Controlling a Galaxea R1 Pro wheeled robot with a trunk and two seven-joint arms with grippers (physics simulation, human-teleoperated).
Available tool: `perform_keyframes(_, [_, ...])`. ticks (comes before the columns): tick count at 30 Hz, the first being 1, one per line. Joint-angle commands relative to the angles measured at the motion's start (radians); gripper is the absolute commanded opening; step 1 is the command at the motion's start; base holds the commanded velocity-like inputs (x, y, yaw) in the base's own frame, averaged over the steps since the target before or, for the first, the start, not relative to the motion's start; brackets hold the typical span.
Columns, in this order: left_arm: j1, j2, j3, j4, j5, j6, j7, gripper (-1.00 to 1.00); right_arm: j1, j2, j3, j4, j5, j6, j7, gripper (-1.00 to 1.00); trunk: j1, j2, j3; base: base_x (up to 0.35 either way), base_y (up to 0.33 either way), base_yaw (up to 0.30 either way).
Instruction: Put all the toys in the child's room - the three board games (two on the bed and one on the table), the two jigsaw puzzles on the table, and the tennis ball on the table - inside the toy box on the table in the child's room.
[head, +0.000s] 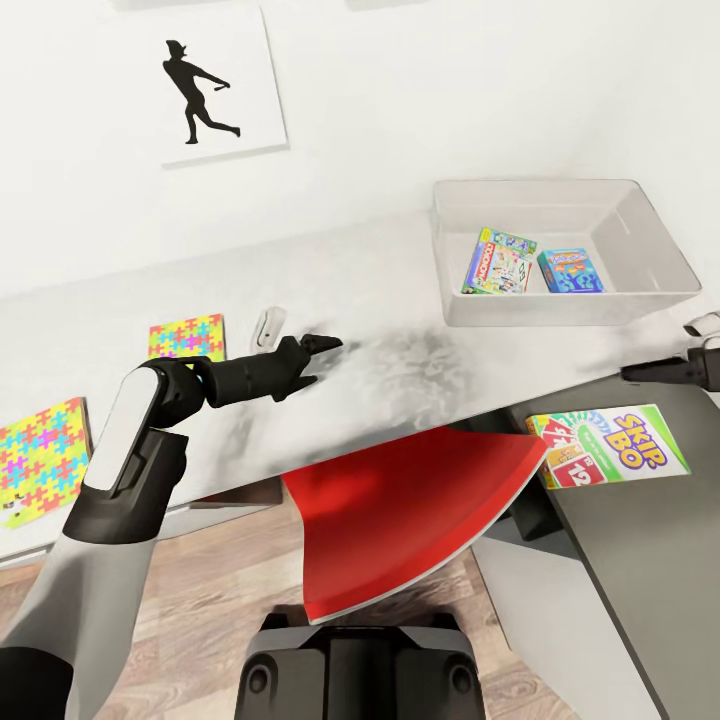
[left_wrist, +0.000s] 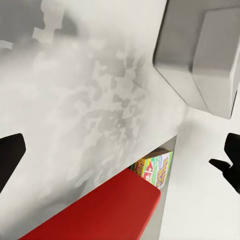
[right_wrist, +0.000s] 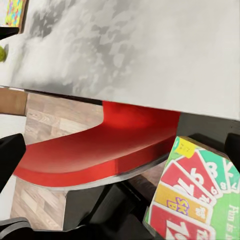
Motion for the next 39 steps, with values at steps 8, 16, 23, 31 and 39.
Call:
perform_keyframes(8, [-0.001, -0.004, -0.021, -0.001, 0.010, -0.002, 0.011, 1.00, 0.061, -0.055, 0.007, -0.056, -0.066, 0.008, -0.013, 1.00, 0.001, -0.002, 0.004, 0.000, 0.000, 0.000])
perform_keyframes(16, [0.000, -0.020, -0.087, -0.001, 0.006, -0.007, 0.015, 1.00, 0.114, -0.081, 0.008, -0.088, -0.131, 0.008, -0.030, 1.00, 0.001, -0.002, 0.014, 0.000, 0.000, 0.000])
perform_keyframes(23, [0.004, -0.034, -0.145, -0.001, -0.033, -0.014, 0.019, 1.00, 0.132, -0.090, 0.008, -0.142, -0.169, 0.006, -0.107, 1.00, 0.001, -0.002, 0.025, 0.000, 0.000, 0.000])
perform_keyframes(31, [0.011, -0.044, -0.177, -0.001, -0.092, -0.018, 0.021, 1.00, 0.152, -0.082, 0.009, -0.204, -0.205, 0.005, -0.262, 1.00, 0.001, -0.002, 0.038, 0.000, 0.000, 0.000])
perform_keyframes(39, [0.028, -0.049, -0.190, -0.001, -0.114, -0.019, 0.021, 1.00, 0.172, -0.072, 0.009, -0.228, -0.264, 0.002, -0.384, 1.00, 0.001, -0.002, 0.051, 0.000, 0.000, 0.000])
